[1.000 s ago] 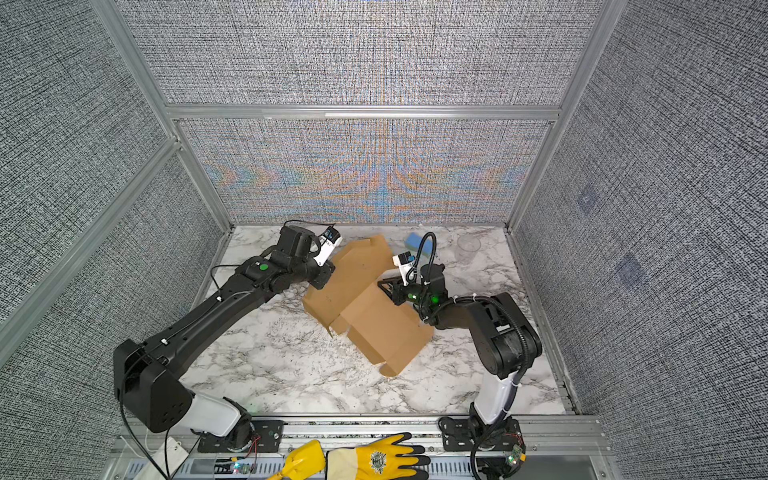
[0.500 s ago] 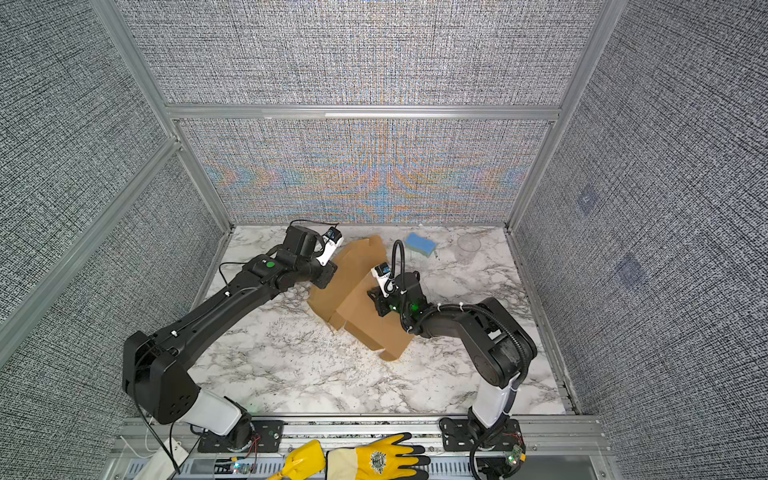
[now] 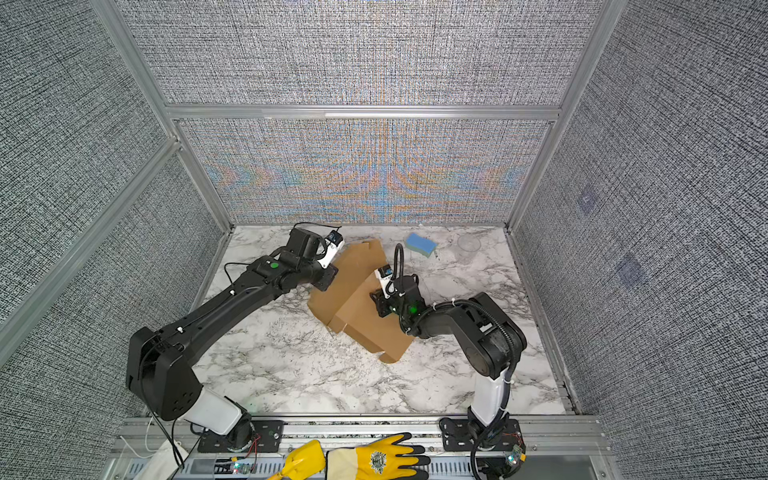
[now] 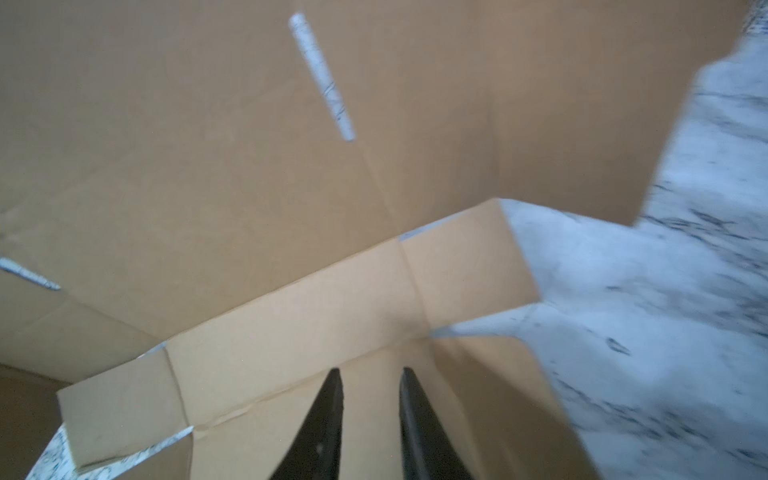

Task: Fold the paper box

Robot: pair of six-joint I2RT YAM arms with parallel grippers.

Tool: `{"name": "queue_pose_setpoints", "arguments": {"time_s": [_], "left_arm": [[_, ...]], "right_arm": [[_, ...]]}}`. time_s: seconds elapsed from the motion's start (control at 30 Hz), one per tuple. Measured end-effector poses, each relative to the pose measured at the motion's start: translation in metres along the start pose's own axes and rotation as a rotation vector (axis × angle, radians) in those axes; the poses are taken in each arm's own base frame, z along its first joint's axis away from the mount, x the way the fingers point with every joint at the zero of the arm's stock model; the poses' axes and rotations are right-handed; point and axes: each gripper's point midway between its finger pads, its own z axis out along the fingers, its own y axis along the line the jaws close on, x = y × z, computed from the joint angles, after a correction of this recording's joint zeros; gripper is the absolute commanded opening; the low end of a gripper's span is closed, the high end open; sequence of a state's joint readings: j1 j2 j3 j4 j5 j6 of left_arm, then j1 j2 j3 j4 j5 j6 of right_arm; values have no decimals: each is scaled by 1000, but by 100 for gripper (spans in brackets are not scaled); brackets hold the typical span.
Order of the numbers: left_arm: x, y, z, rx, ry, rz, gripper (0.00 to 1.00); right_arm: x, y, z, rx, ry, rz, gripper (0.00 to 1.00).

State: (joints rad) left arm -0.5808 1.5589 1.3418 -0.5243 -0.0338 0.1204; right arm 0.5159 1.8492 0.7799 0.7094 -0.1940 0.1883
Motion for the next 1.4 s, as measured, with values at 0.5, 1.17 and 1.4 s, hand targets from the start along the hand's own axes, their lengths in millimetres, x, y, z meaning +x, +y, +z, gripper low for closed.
{"name": "queue_pose_setpoints", "arguments": {"time_s": [0.5, 1.17, 1.4], "left_arm": [[-8, -17, 14, 94, 36, 26, 0], [-13, -54, 25, 42, 85, 142, 0], [-13, -63, 28, 8, 93, 148, 0]], "right_arm": [[-18, -52, -7, -33, -86, 291, 29], [-34, -100, -30, 31, -155, 441, 29], [-22, -91, -43, 54, -113, 476, 30]]}}
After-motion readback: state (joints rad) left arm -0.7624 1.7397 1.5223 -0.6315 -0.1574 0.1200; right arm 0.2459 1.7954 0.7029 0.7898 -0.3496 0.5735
